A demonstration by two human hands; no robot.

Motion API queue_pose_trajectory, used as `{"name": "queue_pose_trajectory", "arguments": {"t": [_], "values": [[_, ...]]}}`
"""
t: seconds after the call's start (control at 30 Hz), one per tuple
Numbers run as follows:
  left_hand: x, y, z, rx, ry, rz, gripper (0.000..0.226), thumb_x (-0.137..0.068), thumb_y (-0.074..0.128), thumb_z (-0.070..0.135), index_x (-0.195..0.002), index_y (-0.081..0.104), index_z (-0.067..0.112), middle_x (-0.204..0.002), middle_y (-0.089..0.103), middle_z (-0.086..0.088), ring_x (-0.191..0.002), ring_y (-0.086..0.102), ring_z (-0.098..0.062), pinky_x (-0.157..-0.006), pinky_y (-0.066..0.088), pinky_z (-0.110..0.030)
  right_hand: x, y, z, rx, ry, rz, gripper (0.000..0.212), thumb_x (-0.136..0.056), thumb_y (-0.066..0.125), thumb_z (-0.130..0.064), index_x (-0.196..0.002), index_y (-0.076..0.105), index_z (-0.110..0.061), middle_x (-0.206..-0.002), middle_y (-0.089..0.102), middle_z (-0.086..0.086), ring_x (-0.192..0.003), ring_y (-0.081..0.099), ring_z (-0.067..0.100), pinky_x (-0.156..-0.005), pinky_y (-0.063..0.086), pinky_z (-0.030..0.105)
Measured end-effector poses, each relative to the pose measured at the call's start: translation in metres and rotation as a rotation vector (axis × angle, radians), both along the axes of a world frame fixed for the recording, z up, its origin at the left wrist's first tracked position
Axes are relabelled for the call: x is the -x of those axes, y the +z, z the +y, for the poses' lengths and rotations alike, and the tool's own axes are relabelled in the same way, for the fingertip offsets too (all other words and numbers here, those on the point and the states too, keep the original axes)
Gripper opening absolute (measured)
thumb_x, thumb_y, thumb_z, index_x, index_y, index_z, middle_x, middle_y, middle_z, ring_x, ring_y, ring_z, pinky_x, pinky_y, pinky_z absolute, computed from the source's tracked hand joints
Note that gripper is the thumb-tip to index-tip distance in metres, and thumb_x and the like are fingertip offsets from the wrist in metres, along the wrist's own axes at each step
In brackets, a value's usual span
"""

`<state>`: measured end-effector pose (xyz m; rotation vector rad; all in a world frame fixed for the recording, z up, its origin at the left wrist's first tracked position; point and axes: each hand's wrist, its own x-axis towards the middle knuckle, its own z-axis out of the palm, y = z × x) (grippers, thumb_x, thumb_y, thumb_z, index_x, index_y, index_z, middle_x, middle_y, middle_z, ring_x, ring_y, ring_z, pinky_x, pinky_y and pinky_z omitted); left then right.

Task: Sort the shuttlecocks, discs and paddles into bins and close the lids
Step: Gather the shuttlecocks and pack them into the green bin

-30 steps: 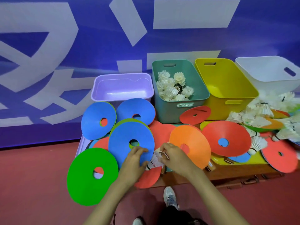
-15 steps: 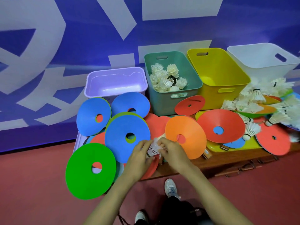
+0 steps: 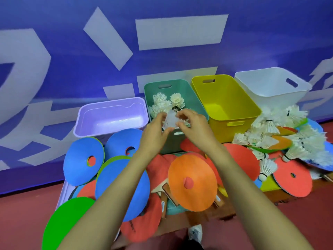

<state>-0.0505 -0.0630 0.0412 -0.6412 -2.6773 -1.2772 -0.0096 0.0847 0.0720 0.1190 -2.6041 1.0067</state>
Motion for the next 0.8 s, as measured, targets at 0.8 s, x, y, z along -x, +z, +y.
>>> {"name": "queue_pose_trajectory", "arguments": {"t": [0.8], "values": [[0.066,-0.038,0.172,0.147,-0.084,0.211,0.033,-0.085,0.048,0.024,-0.114,0.06,0.013,-0.119,0.056,-0.005,-0.113,0.048,-0.02,-0.097,0.035,-0.03,0.065,-0.068,0.177,-0.108,-0.223,0.116,0.03,-0.089,0.055,-0.016,-0.117,0.059,-0.01,-0.116,0.057,0.008,-0.113,0.047,0.021,-0.097,0.038,0.032]]}}
